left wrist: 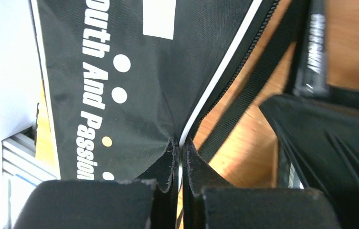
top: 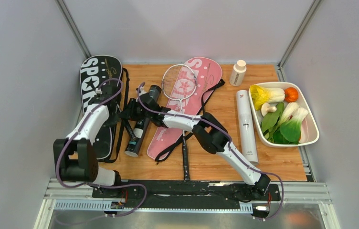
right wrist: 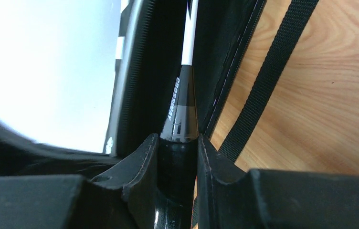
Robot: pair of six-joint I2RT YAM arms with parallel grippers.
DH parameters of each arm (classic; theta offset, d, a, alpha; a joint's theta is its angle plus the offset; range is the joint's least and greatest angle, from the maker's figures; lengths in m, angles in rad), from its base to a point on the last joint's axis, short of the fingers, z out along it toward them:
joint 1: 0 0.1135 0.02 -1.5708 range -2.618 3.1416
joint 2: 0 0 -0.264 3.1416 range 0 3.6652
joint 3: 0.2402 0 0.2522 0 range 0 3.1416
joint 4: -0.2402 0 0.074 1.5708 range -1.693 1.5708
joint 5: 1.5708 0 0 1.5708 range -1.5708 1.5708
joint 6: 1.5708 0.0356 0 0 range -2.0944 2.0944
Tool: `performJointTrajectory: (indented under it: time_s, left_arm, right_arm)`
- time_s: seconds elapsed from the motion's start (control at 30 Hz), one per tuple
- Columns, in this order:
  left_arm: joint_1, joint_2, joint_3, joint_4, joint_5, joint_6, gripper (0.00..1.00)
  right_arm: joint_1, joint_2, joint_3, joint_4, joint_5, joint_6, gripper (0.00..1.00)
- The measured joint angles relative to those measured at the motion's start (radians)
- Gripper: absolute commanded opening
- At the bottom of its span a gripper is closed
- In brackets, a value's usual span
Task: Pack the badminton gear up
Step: Place the racket in the racket bag.
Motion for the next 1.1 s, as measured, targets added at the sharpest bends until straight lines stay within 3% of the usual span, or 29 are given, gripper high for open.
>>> performJointTrajectory:
  time_s: [0.3, 0.43, 0.63, 0.87, 1.1]
  left_arm:
    - [0.003, -0.329, 0.045, 0.059, 0.229, -0.033, 0.0]
    - [0.008, -0.341, -0.002, 0.116, 0.322, -0.057, 0.0]
    - [0.026, -0.343, -0.083, 0.163, 0.355, -0.074, 0.0]
    - [0.125, -0.38, -0.127, 0.222, 0.489, -0.101, 0.0]
    - [0.14, -0.396, -0.111, 0.25, 0.602, -0.132, 0.0]
  right_arm:
    - [-0.004, -0.033, -0.058, 0.028, 0.027, 0.039, 0.0]
    - [-0.003, -0.033, -0.058, 0.043, 0.026, 0.067, 0.01]
    - [-0.003, -0.032, -0.06, 0.059, 0.008, 0.112, 0.06]
    - [-0.014, 0.007, 0.038, 0.011, -0.07, 0.184, 0.0]
    - [-0.031, -0.025, -0.061, 0.118, -0.094, 0.143, 0.0]
